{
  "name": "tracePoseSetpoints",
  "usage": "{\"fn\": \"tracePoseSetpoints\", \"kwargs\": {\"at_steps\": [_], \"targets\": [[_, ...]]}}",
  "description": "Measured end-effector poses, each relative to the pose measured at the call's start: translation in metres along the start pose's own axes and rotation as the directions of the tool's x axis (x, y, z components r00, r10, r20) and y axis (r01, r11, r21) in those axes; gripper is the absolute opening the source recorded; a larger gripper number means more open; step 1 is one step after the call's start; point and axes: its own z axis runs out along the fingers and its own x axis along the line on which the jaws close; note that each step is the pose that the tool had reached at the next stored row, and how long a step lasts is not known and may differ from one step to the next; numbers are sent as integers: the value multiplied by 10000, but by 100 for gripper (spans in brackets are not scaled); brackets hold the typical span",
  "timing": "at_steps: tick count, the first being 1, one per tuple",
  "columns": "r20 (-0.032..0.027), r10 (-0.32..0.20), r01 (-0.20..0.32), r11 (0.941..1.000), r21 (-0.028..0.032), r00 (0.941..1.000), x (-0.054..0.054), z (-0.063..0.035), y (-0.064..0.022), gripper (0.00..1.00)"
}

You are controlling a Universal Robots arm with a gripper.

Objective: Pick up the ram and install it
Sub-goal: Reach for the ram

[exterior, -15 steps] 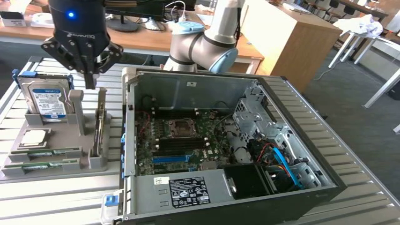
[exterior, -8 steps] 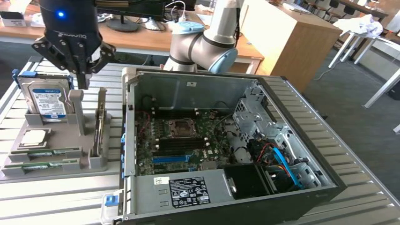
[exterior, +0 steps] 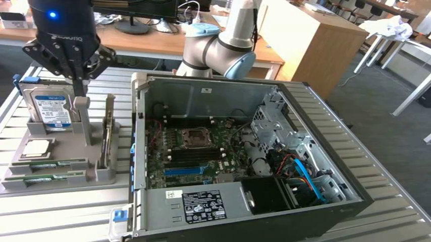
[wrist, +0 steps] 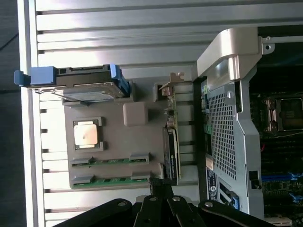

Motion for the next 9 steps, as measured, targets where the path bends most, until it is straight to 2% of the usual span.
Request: {"fn": "tracePoseSetpoints", "kwargs": {"at_steps": [9], "targets": [[-41,2,-2,10000,4,10000,163,17,-10,10]]}}
